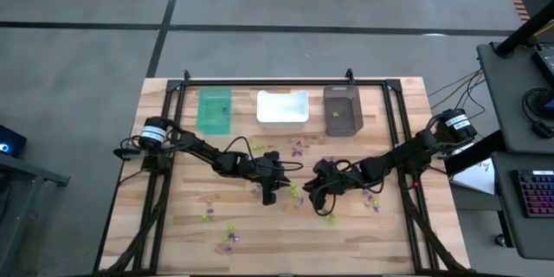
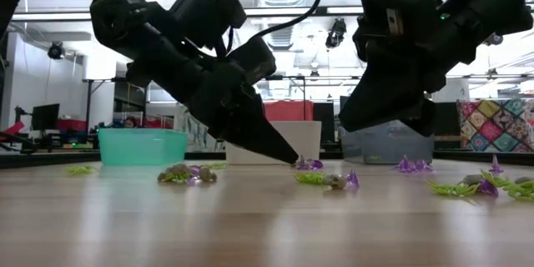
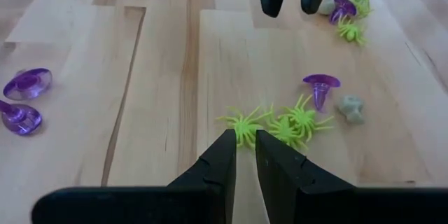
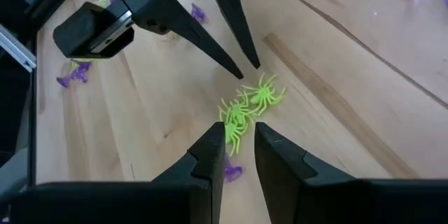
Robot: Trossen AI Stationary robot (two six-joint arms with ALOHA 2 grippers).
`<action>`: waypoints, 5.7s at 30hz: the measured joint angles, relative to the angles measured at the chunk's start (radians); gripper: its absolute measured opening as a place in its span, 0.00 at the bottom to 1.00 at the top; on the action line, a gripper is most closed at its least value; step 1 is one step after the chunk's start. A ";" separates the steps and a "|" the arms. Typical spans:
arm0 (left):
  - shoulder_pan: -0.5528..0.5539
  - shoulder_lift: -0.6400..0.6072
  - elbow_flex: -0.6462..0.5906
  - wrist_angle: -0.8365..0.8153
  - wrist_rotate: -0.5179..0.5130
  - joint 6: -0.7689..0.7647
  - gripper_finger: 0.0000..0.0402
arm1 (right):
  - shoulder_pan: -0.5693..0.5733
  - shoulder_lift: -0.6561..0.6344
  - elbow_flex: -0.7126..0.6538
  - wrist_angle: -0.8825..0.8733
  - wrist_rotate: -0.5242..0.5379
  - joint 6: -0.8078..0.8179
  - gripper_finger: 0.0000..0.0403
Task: Sort Halloween decoration
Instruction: Put the green spider toy into the black bin
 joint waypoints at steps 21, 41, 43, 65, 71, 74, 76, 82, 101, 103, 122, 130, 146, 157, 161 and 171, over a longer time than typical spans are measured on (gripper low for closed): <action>-0.002 0.000 -0.001 0.038 0.001 0.005 0.10 | 0.000 0.094 0.002 0.069 0.051 0.036 0.17; -0.007 0.005 -0.003 0.060 0.000 0.011 0.10 | -0.004 0.142 0.035 0.098 0.052 -0.021 0.17; -0.009 0.018 -0.002 0.073 0.000 0.007 0.10 | -0.007 0.142 0.036 0.099 0.052 -0.021 0.17; -0.010 0.061 -0.002 0.061 0.000 -0.011 0.10 | -0.047 0.144 0.036 0.068 0.051 0.061 0.30; -0.010 0.061 -0.002 0.060 0.000 -0.011 0.10 | -0.050 0.172 0.039 0.072 0.047 0.061 0.39; -0.010 0.061 0.000 0.058 0.000 -0.012 0.10 | -0.051 0.189 0.046 0.069 0.047 0.059 0.41; -0.010 0.060 0.000 0.057 0.000 -0.012 0.10 | -0.051 0.194 0.051 0.075 0.047 0.058 0.41; -0.010 0.050 0.000 0.053 0.000 -0.012 0.10 | -0.053 0.194 0.051 0.072 0.047 0.050 0.41; -0.011 0.008 0.000 -0.016 -0.013 0.020 0.10 | -0.079 0.193 0.051 0.068 0.015 0.034 0.41; -0.010 0.008 0.000 -0.015 -0.029 0.033 0.10 | -0.079 0.192 0.051 0.068 0.014 0.034 0.41; -0.009 0.037 0.000 0.033 -0.055 0.042 0.10 | -0.087 0.192 0.051 0.077 0.014 0.070 0.41; -0.009 0.045 0.000 0.080 -0.055 0.045 0.10 | -0.088 0.196 0.051 0.093 -0.001 0.077 0.41; -0.009 0.086 0.000 0.100 -0.055 0.019 0.10 | -0.097 0.226 0.050 0.130 -0.002 0.063 0.29; -0.009 0.088 0.000 0.110 -0.055 0.010 0.10 | -0.098 0.227 0.050 0.130 -0.002 0.061 0.12; -0.009 0.088 0.000 0.110 -0.055 0.000 0.10 | -0.098 0.227 0.050 0.132 0.000 0.046 0.03; -0.009 0.026 -0.004 0.052 -0.054 0.009 0.10 | -0.098 0.196 0.050 0.123 0.025 -0.007 0.02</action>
